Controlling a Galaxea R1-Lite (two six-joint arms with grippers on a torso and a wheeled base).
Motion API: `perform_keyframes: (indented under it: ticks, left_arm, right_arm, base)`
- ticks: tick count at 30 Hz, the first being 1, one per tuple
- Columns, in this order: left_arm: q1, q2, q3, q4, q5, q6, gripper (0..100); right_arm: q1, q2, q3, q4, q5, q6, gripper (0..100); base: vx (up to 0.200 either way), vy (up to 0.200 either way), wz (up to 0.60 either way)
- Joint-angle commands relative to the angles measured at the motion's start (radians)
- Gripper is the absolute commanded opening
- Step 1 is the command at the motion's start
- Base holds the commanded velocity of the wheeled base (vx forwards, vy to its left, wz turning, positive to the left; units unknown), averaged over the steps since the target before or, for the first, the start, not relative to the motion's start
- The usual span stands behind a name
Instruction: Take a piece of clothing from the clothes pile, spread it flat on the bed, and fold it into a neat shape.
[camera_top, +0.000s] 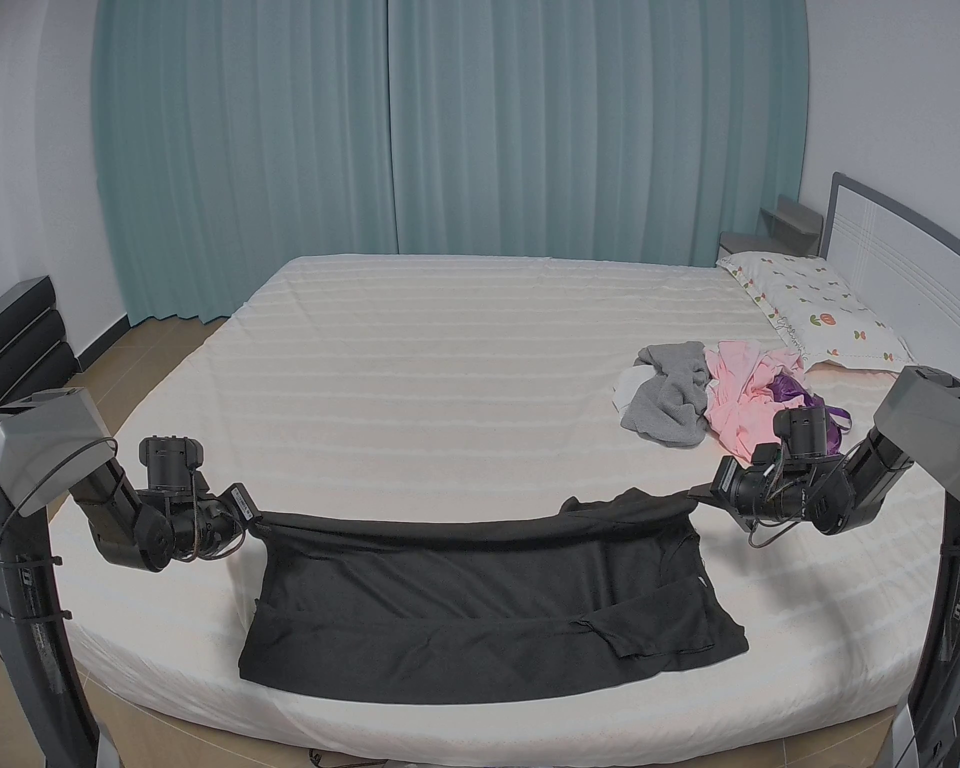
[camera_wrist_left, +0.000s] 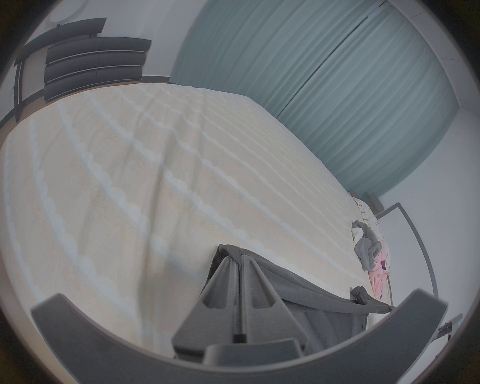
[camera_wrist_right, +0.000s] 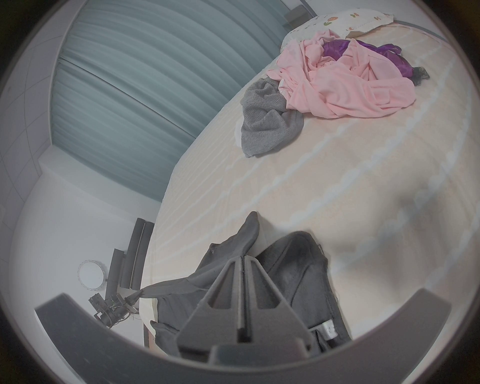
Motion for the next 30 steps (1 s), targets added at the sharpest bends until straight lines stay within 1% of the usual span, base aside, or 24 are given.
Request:
perform_keyframes:
  ticks: [1,5,10,14,18,23,24,25,26,28,30]
  left_arm:
    - [0.011,-0.027,0.057,-0.026,-0.001,0.005,0]
    - [0.009,-0.017,0.118,-0.083,-0.002,0.011,0]
    - [0.011,-0.013,0.178,-0.121,-0.004,0.052,0]
    - [0.009,-0.013,0.227,-0.143,-0.047,0.056,0]
    - [0.006,-0.004,0.264,-0.169,-0.064,0.075,0]
    - [0.005,0.01,0.304,-0.195,-0.064,0.112,0]
    - [0.005,0.01,0.305,-0.195,-0.064,0.112,100]
    - [0.005,0.01,0.319,-0.195,-0.064,0.121,100]
    - [0.006,0.008,0.324,-0.195,-0.064,0.128,100]
    - [0.006,0.006,0.328,-0.196,-0.064,0.132,100]
    - [0.008,-0.004,0.33,-0.199,-0.065,0.131,100]
  right_arm:
    - [-0.015,-0.043,0.074,-0.018,0.021,-0.017,0]
    - [-0.015,-0.043,0.128,-0.023,0.032,-0.048,0]
    - [-0.026,-0.036,0.184,-0.023,0.034,-0.115,0]
    - [-0.032,-0.026,0.226,-0.032,0.037,-0.175,0]
    - [-0.032,0.007,0.267,-0.095,0.032,-0.221,0]
    - [-0.029,0.032,0.323,-0.193,0.027,-0.239,0]
    - [-0.029,0.03,0.324,-0.195,0.027,-0.241,0]
    - [-0.027,0.03,0.333,-0.199,0.026,-0.242,0]
    - [-0.026,0.03,0.335,-0.201,0.026,-0.241,100]
    - [-0.026,0.026,0.333,-0.202,0.026,-0.241,100]
    - [-0.032,-0.003,0.319,-0.202,0.032,-0.222,100]
  base:
    - [0.0,0.0,0.0]
    - [0.0,0.0,0.0]
    - [0.0,0.0,0.0]
    - [0.0,0.0,0.0]
    - [0.0,0.0,0.0]
    - [0.0,0.0,0.0]
    - [0.0,0.0,0.0]
    - [0.0,0.0,0.0]
    - [0.0,0.0,0.0]
    - [0.0,0.0,0.0]
    - [0.0,0.0,0.0]
